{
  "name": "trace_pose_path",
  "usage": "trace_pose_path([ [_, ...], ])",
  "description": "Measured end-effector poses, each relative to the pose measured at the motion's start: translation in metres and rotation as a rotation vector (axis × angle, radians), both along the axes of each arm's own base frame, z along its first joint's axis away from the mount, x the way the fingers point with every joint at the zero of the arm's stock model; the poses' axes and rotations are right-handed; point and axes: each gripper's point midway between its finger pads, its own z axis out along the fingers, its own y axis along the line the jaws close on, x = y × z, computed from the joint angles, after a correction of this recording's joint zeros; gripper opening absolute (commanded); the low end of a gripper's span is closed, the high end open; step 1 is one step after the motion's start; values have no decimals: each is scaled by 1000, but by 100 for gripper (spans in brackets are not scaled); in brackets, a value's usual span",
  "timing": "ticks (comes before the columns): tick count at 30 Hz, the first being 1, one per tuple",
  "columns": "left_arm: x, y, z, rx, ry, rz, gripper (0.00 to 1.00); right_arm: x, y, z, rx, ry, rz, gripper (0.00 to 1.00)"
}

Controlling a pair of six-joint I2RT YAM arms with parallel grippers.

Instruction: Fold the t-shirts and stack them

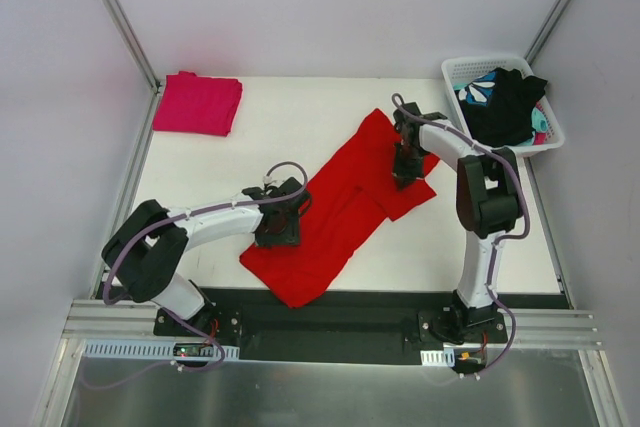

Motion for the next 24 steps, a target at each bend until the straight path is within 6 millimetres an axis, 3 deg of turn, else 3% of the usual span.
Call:
trace_pose_path([
  [4, 0, -4, -3, -22, -3, -12, 58, 14, -3, -8, -19, 12, -6, 6],
  [13, -10, -18, -3, -63, -55, -34, 58, 81, 6, -9, -13, -23, 9, 6],
  [18, -33, -46, -1, -118, -60, -64, 57, 100, 13, -8, 38, -22, 13, 6],
  [24, -68, -90, 2, -165, 9, -111, 57, 104, 27, -6, 126, -14, 24, 6],
])
